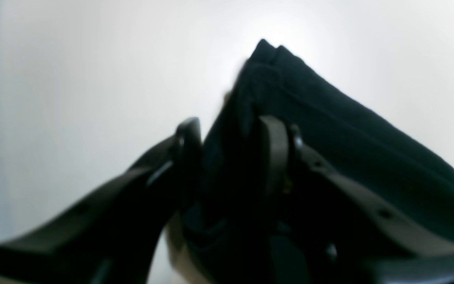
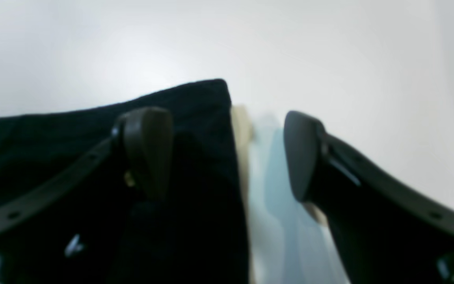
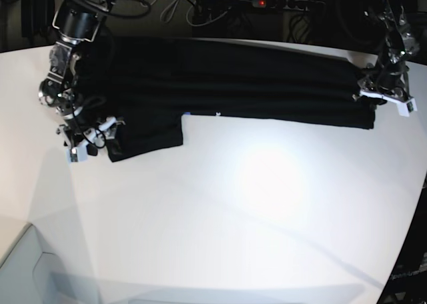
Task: Layout the t-shirt on the table in an organized manner, then fold the t-shirt properly
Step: 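Regrasp the folded strip's end with the right gripper and pull it straight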
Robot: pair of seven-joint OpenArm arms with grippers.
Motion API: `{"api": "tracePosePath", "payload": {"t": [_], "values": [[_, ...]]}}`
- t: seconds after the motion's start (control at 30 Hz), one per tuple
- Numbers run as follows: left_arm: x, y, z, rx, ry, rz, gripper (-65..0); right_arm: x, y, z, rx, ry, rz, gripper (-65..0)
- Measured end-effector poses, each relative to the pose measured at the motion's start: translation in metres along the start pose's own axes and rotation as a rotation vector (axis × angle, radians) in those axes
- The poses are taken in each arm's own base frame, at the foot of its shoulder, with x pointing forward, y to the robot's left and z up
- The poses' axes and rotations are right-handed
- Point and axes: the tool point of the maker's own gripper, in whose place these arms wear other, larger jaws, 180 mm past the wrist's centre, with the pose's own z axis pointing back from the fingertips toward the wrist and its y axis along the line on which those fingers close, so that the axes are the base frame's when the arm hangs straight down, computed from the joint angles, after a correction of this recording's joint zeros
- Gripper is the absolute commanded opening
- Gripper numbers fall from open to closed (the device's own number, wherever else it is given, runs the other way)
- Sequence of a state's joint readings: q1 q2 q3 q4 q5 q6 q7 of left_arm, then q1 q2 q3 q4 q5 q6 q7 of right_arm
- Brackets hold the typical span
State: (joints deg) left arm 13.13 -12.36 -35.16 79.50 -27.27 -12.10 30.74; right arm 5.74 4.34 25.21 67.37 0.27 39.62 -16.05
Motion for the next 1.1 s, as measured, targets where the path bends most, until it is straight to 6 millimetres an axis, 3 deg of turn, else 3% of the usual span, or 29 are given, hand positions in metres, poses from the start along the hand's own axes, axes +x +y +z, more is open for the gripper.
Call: {"api": "tracePosePath", "payload": {"t": [0.1,0.17,0.27,0.4,0.43,0.63,0.83,1.0,1.1], "values": [[0.0,0.0,0.0,0.0,0.001,0.0,-41.9,0.0,0.008,-0.003,0.012,-0.009,-0.019,-21.6],[0.0,0.0,0.0,0.0,0.002,0.0,-41.9,-0.001,0.013,-0.005,0.02,-0.012,-0.026,-26.5],[0.0,0.0,0.0,0.0,0.002,0.0,-41.9,-0.003,0.023,-0.008,0.041,-0.01,-0.023,-40.2],[0.0,0.0,0.0,0.0,0.002,0.0,-41.9,-0.005,0.032,-0.011,0.06,0.005,-0.024,-63.5],[0.0,0.0,0.0,0.0,0.002,0.0,-41.9,-0.006,0.032,-0.011,0.059,0.005,-0.024,-65.0],[0.0,0.0,-0.001,0.0,0.002,0.003,-41.9,-0.007,0.025,0.02,0.006,0.02,0.072,-65.0],[0.0,0.0,-0.001,-0.001,-0.001,0.003,-41.9,0.029,0.046,0.061,-0.01,-0.111,0.158,-65.0],[-0.001,0.0,-0.001,-0.001,0.0,0.003,-41.9,0.012,0.036,0.103,-0.117,-0.086,0.133,-65.0],[-0.001,-0.001,-0.001,-0.002,0.0,0.002,-41.9,0.013,0.026,0.119,-0.18,-0.115,0.094,-65.0]]}}
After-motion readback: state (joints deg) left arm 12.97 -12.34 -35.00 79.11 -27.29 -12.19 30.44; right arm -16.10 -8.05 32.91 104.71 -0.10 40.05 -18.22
